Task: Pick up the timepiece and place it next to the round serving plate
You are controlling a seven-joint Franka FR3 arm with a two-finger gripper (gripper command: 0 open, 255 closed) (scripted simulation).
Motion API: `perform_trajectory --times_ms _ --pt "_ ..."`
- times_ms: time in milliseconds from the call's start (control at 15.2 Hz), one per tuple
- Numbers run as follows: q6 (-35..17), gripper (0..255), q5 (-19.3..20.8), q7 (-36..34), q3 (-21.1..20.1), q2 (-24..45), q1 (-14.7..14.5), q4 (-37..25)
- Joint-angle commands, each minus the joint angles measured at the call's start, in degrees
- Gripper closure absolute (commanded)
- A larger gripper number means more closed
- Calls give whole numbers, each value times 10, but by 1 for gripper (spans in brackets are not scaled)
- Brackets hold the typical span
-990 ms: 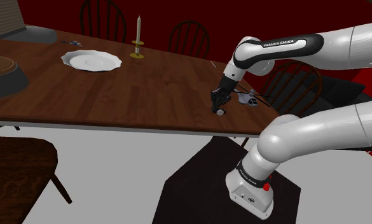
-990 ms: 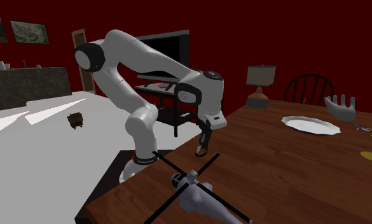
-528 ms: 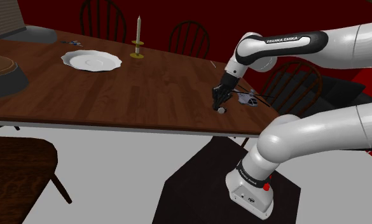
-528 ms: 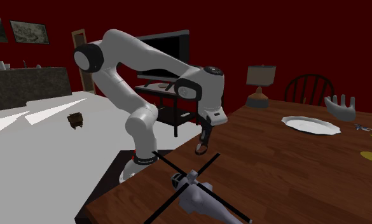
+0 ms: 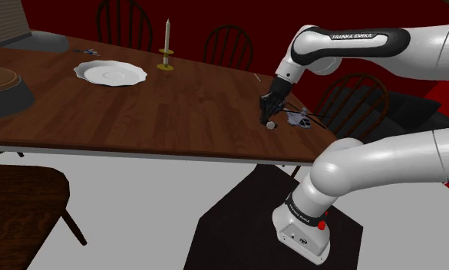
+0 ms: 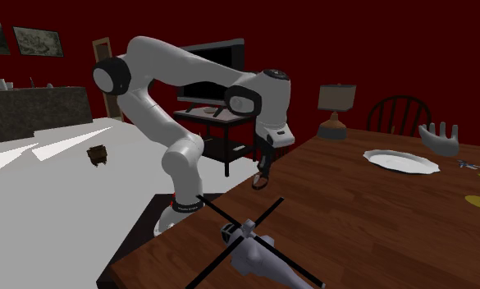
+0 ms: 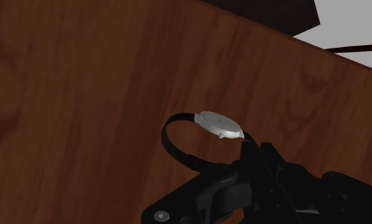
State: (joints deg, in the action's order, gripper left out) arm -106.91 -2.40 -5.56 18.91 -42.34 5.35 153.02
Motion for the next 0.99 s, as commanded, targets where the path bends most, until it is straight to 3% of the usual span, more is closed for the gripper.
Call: perform_trajectory --times_ms 0,462,924 --pt "17 255 0 -3 -2 -5 0 -12" --pt "72 255 -5 -15 -11 -13 -2 -60" --pt "11 255 -67 -77 -65 88 -62 -114"
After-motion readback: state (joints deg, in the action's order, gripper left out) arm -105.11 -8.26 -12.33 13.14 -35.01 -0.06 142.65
